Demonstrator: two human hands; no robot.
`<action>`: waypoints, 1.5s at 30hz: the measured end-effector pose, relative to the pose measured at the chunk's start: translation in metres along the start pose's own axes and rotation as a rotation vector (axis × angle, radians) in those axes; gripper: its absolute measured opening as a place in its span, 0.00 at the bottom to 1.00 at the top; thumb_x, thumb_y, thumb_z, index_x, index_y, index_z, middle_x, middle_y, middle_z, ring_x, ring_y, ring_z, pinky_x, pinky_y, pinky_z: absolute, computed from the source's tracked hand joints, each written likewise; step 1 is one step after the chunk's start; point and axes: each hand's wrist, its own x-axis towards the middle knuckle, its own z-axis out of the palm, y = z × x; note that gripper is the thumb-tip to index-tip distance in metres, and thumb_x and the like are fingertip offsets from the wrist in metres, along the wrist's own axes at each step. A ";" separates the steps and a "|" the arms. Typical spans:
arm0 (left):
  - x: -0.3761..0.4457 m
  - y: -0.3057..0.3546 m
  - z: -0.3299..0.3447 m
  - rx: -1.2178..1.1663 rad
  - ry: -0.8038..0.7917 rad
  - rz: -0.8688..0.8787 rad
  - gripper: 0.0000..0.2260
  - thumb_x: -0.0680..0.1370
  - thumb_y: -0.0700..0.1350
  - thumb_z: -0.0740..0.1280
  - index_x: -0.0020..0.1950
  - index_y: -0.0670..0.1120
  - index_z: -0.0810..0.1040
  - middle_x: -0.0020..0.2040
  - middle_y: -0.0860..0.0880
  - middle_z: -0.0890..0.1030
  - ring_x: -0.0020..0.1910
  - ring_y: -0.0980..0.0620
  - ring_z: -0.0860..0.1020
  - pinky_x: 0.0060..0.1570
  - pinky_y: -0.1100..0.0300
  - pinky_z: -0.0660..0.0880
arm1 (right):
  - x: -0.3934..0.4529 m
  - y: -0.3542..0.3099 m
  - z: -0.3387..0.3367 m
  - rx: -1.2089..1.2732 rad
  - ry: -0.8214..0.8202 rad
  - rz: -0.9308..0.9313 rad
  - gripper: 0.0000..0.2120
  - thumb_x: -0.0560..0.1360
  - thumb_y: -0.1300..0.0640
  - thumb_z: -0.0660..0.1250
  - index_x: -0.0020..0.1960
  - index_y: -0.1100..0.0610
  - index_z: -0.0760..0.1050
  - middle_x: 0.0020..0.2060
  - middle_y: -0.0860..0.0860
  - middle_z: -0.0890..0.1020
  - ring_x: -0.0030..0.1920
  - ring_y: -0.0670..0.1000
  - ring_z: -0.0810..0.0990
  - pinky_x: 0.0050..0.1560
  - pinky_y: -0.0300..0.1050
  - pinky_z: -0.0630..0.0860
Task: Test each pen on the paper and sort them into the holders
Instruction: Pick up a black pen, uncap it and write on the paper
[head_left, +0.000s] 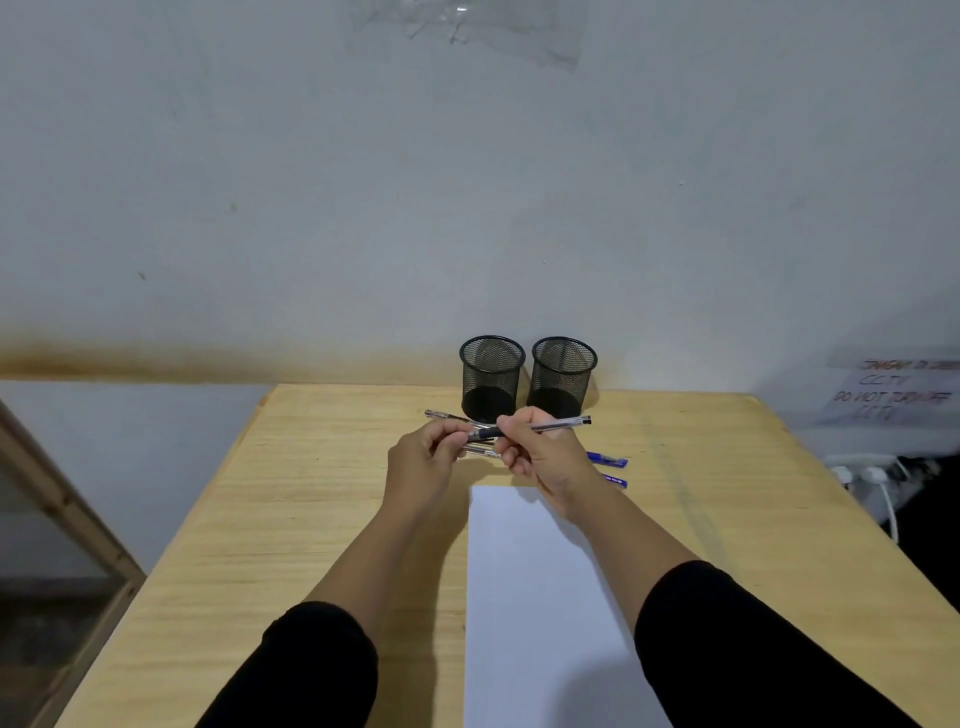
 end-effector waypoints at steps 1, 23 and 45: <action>-0.001 -0.001 -0.001 0.001 0.009 -0.011 0.10 0.76 0.38 0.63 0.42 0.51 0.80 0.36 0.53 0.81 0.33 0.63 0.76 0.38 0.74 0.71 | -0.003 0.002 0.000 -0.022 0.008 -0.028 0.09 0.77 0.62 0.63 0.38 0.58 0.71 0.30 0.55 0.76 0.25 0.44 0.72 0.24 0.32 0.66; -0.014 -0.054 -0.012 0.418 0.162 -0.103 0.08 0.75 0.40 0.67 0.51 0.48 0.82 0.47 0.46 0.84 0.47 0.49 0.79 0.45 0.61 0.72 | -0.039 0.035 -0.029 0.074 0.263 0.077 0.08 0.77 0.57 0.64 0.48 0.59 0.80 0.35 0.56 0.82 0.32 0.49 0.78 0.34 0.42 0.73; -0.063 -0.047 -0.005 0.567 -0.207 0.209 0.11 0.75 0.47 0.67 0.57 0.50 0.77 0.50 0.54 0.81 0.53 0.53 0.73 0.51 0.67 0.63 | -0.025 0.046 -0.042 -0.113 0.163 0.062 0.04 0.76 0.60 0.65 0.44 0.59 0.77 0.32 0.57 0.77 0.30 0.51 0.74 0.28 0.42 0.72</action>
